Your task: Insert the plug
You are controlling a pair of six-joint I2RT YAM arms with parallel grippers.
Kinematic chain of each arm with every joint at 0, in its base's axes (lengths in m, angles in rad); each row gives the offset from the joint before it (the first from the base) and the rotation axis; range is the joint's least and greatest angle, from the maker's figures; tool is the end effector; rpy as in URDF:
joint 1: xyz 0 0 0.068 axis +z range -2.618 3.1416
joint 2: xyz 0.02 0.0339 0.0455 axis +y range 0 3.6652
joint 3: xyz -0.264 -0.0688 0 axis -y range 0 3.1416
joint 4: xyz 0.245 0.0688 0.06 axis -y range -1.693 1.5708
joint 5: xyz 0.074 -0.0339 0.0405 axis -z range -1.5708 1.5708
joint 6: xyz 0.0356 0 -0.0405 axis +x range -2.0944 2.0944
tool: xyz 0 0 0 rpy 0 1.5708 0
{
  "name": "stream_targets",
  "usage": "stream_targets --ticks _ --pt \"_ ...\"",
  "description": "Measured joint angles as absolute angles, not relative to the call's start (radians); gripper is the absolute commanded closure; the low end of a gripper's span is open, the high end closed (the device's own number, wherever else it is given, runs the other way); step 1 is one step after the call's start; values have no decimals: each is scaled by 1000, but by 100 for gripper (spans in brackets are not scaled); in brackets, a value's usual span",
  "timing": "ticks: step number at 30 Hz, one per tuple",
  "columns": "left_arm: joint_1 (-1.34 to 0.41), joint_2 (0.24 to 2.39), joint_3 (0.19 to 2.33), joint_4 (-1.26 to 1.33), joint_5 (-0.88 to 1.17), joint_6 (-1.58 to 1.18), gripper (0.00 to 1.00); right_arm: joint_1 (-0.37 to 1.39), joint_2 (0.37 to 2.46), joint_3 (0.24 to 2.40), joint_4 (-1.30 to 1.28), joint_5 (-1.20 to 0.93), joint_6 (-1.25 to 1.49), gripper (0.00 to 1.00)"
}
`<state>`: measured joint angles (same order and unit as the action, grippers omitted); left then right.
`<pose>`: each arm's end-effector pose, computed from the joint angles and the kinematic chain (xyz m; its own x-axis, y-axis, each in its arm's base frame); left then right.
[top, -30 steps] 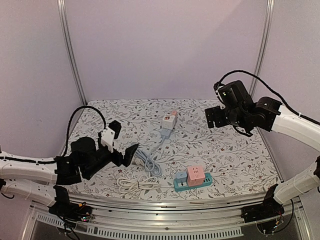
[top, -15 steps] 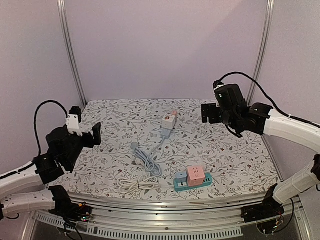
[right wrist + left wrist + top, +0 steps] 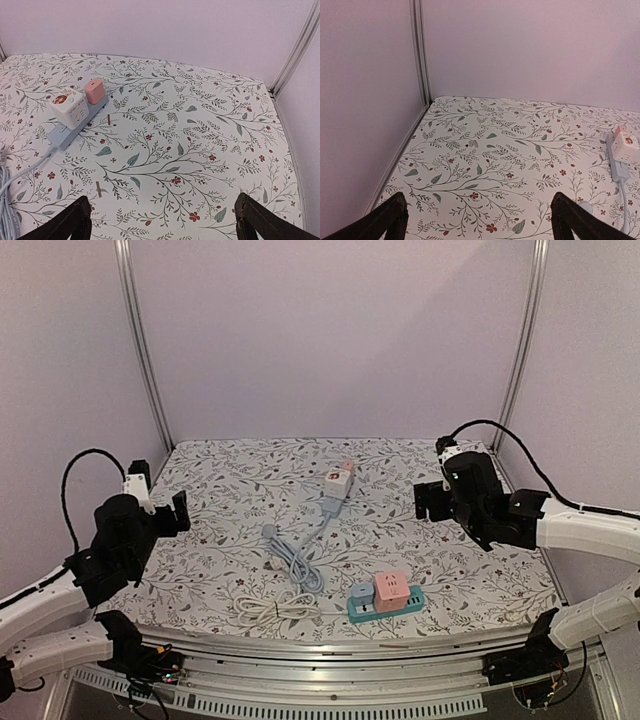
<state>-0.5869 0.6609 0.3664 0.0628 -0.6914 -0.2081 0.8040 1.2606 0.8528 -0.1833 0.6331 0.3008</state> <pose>0.1476 -0.0709 0.2386 -0.1685 -0.0791 -0.9825 -0.1277 0.9901 -0.0578 0.2049 0.1823 0.2656 -0.4403 -0.1127 -0.8907 -0.1144 0.9910 -0.0689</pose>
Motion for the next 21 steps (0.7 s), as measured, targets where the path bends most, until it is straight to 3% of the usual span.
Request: stream_targets --ticks 21 --pt "-572 681 350 46 -663 -237 1 804 1113 770 -96 603 283 1"
